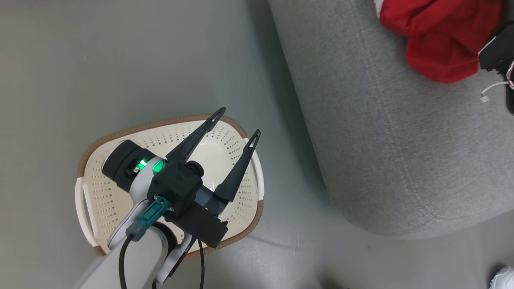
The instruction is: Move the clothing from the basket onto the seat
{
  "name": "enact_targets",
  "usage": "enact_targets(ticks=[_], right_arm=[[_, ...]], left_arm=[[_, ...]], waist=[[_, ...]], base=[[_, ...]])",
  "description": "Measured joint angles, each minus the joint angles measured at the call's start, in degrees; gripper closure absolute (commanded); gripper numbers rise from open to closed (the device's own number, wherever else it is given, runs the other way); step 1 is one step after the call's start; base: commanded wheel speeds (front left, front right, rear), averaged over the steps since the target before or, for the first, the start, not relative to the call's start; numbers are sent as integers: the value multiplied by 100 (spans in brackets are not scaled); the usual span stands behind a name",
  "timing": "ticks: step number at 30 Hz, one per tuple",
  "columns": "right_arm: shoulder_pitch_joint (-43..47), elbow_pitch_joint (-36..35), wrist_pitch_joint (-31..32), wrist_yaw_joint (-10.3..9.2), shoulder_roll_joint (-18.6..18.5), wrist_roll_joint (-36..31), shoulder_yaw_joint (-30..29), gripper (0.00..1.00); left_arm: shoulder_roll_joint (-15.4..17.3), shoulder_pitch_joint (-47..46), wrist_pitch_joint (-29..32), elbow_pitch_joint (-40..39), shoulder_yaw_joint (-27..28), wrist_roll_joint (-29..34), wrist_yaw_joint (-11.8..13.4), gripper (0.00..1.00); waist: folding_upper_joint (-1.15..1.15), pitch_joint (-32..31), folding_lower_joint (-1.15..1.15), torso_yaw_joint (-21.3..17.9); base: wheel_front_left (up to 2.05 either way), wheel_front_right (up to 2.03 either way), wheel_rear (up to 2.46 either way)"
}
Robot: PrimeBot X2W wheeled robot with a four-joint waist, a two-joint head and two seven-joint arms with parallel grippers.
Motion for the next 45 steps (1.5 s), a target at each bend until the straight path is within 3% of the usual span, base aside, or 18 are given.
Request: enact_targets(ticks=[7,17,27,38,45], right_arm=[[86,-5,-102,118,83,-153,185,0],[926,-267,-152,187,132,-289,422,0],[1608,-924,-177,177,404,-279,344,0],[2733,-1634,-177,-102,605,-290,249,0],[3821,-2280,-177,-438,755,-271,123,0]], left_arm=[[-11,25,-66,153,32,-48,8,0],[-224,359,-478,527,275,-414,108,0],[-487,661,-940,943,643,-713,394,0],[-493,1360,-1123,1449,1094,-987,569,0],[-489,1929,-1176,1559,1323,-1029,660,0]], waist=[[0,-224,-1,-147],[-1,-860,-2,-301],[-1,-1680,-2,-161],[-1,-2424,-1,454],[-2,-2920,-2,941]], base=[[0,0,0],[0,0,0],[0,0,0],[0,0,0],[0,0,0]])
